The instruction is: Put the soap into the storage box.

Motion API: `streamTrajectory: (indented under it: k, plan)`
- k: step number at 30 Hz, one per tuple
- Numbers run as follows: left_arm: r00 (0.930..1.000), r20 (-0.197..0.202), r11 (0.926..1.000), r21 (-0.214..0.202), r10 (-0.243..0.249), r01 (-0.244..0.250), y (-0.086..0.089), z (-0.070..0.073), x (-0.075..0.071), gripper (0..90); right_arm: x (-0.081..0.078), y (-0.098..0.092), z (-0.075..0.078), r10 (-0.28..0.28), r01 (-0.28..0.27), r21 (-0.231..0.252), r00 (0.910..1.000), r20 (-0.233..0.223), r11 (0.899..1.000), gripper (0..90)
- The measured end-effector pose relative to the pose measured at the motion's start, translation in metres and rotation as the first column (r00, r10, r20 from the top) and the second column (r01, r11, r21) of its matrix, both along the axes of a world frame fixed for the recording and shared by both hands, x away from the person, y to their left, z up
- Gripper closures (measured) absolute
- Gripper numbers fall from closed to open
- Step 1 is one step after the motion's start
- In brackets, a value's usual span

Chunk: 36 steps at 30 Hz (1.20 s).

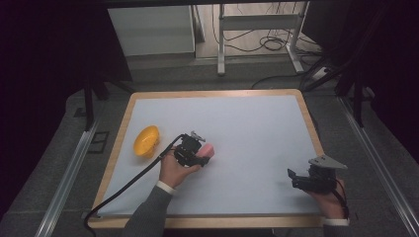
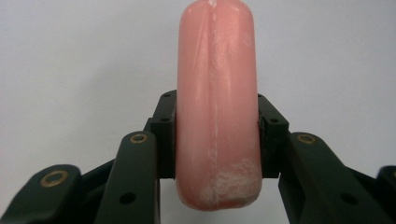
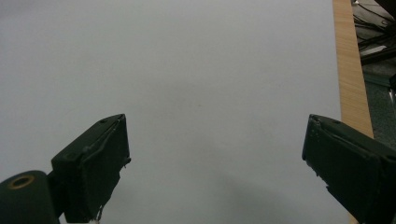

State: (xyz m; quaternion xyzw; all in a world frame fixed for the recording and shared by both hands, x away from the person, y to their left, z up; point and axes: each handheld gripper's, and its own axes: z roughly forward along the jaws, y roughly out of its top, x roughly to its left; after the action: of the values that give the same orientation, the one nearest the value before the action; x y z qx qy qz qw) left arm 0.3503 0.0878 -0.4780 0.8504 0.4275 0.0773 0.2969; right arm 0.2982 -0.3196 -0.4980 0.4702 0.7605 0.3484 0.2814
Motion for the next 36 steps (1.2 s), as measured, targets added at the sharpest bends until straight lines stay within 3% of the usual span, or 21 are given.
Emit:
streamTrajectory:
  k: [5,15,24,36]
  plan:
    - [0.9993,0.033,0.9997,-0.017,0.017,-0.017,0.008,0.004,-0.002,60.0,0.001,0.000,-0.001,-0.001,0.001,-0.004,1.0000,-0.004,1.000,7.1]
    - [0.9988,0.044,0.9996,-0.020,0.021,-0.020,0.019,0.010,-0.005,60.0,0.001,-0.002,-0.001,-0.004,0.004,-0.003,1.0000,-0.003,1.000,7.2]
    - [0.9946,0.090,0.9983,-0.033,0.050,-0.047,0.032,0.018,-0.010,60.0,0.001,-0.002,-0.002,-0.006,0.006,-0.004,1.0000,-0.008,1.000,7.2]
    - [0.9921,0.098,0.9965,-0.036,0.078,-0.075,0.047,0.024,-0.011,60.0,0.001,-0.003,-0.002,-0.008,0.008,-0.004,0.9999,-0.008,1.000,7.2]
